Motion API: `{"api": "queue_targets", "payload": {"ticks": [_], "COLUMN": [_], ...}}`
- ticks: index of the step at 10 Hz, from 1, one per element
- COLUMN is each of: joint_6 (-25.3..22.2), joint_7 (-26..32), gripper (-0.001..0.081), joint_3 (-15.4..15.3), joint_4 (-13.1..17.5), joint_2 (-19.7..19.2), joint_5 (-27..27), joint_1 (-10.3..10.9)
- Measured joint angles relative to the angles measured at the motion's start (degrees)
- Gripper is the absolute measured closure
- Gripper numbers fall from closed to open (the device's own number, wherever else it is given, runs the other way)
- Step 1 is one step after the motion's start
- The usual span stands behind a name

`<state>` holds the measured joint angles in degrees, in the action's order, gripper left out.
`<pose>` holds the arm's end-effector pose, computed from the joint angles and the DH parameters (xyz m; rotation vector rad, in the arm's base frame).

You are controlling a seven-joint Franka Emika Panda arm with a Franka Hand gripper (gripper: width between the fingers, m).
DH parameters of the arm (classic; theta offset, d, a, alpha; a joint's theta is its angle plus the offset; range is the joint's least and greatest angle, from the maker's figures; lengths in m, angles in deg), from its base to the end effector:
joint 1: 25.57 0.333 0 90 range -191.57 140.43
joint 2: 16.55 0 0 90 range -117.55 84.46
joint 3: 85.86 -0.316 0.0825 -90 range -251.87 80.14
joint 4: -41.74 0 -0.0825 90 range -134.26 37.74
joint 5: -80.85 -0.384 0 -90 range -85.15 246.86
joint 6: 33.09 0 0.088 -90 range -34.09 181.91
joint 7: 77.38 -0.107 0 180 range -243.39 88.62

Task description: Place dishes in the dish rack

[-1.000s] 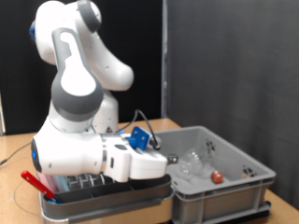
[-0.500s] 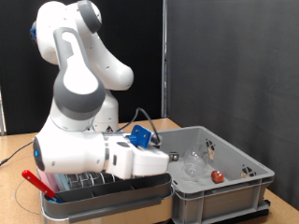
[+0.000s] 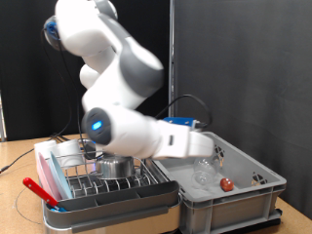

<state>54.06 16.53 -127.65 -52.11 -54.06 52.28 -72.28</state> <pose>0.6093 -0.0573 0.3200 -1.5463 -1.3532 -0.3583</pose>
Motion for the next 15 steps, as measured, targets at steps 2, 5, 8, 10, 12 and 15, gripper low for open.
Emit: {"api": "queue_targets", "payload": {"ticks": [2, 5, 8, 10, 12, 15], "joint_6": [-1.85, 0.72, 10.56, 18.45, 19.49, 22.61], "joint_7": [-0.89, 5.36, 11.12, 11.73, 11.69, 11.73], "gripper": [-0.0005, -0.0005, -0.0005, -0.0005, -0.0005, -0.0005], "joint_3": [0.74, -0.25, -3.40, -4.71, -5.31, -5.83], "joint_4": [1.88, 1.11, -3.35, -7.91, -10.58, -12.64], "joint_2": [1.80, 1.86, 5.71, 8.80, 10.71, 11.09], "joint_5": [9.61, 9.97, 19.60, 25.44, 26.35, 26.97], "joint_1": [4.44, 4.20, 7.40, 9.40, 10.02, 10.15]}}
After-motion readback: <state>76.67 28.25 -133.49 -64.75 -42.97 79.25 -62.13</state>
